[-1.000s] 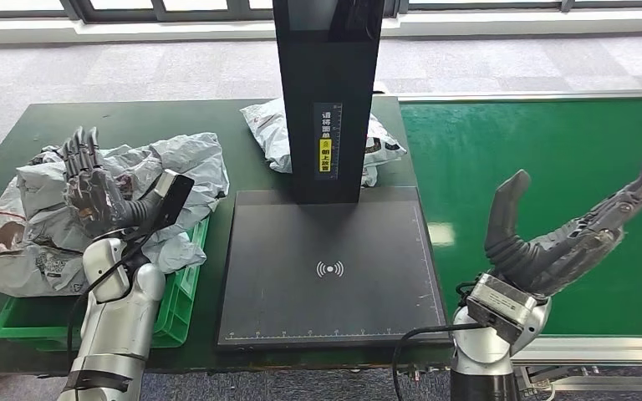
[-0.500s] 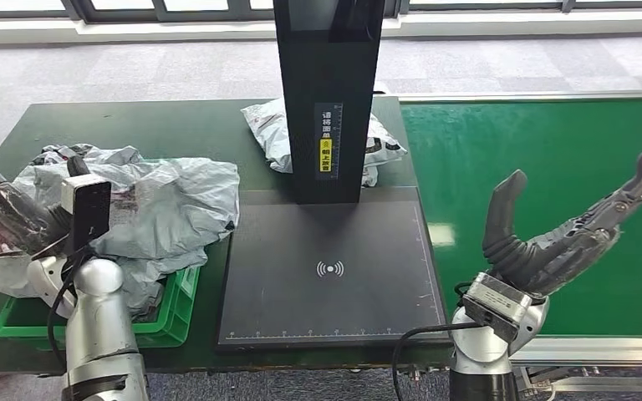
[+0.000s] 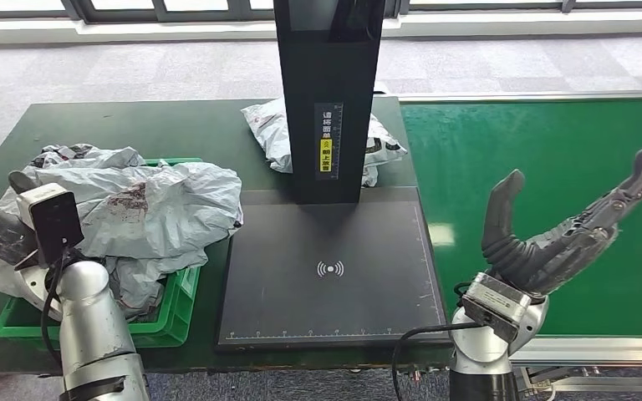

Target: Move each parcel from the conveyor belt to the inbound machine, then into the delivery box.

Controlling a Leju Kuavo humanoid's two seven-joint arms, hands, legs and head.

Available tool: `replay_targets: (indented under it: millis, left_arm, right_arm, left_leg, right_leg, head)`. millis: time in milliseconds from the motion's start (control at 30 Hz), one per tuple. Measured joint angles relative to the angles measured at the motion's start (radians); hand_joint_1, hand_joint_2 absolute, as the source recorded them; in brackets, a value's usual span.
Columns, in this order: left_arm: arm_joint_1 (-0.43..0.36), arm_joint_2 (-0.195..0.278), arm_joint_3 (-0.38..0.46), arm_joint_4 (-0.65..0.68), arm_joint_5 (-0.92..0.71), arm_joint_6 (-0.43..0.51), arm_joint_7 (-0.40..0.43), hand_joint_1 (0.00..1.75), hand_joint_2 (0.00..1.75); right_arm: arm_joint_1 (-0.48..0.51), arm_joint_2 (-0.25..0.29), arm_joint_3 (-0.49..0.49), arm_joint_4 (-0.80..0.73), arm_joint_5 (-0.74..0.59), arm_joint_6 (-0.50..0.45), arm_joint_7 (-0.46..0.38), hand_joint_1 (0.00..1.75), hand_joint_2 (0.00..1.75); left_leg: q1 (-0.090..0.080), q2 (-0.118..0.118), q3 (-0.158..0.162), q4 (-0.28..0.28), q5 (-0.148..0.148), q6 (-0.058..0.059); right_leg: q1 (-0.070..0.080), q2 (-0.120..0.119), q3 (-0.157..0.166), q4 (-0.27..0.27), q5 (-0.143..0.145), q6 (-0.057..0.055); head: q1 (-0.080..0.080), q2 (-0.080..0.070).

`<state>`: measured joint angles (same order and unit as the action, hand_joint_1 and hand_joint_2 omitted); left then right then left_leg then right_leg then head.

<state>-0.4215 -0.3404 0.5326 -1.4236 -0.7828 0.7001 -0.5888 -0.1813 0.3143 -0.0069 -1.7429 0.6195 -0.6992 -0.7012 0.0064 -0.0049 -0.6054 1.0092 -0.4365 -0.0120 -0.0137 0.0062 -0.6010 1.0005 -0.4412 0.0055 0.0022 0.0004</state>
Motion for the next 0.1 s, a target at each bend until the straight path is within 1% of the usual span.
replay_targets:
  millis: [33,67,100]
  left_arm:
    - [0.002,-0.001,0.0,-0.008,0.042,0.0,-0.022,0.0,0.0]
    - [0.005,-0.003,-0.002,-0.018,0.082,0.0,-0.041,0.0,0.44]
    - [0.007,-0.004,-0.003,-0.024,0.104,0.0,-0.052,0.0,0.58]
  right_arm:
    - [0.0,0.0,0.0,0.001,-0.001,0.0,0.0,0.0,1.75]
    - [0.0,0.0,0.0,0.002,-0.003,0.0,0.0,0.0,1.75]
    - [0.0,0.0,0.0,0.003,-0.004,0.0,0.0,0.0,1.75]
  left_leg:
    - [0.0,0.0,0.0,0.0,0.0,0.0]
    - [0.0,0.0,0.0,0.0,0.0,0.0]
    - [0.0,0.0,0.0,0.0,0.0,0.0]
  right_leg:
    - [0.0,0.0,0.0,0.0,0.0,0.0]
    - [0.0,0.0,0.0,0.0,0.0,0.0]
    - [0.0,0.0,0.0,0.0,0.0,0.0]
  head:
    - [0.0,0.0]
    - [0.0,0.0]
    - [0.0,0.0]
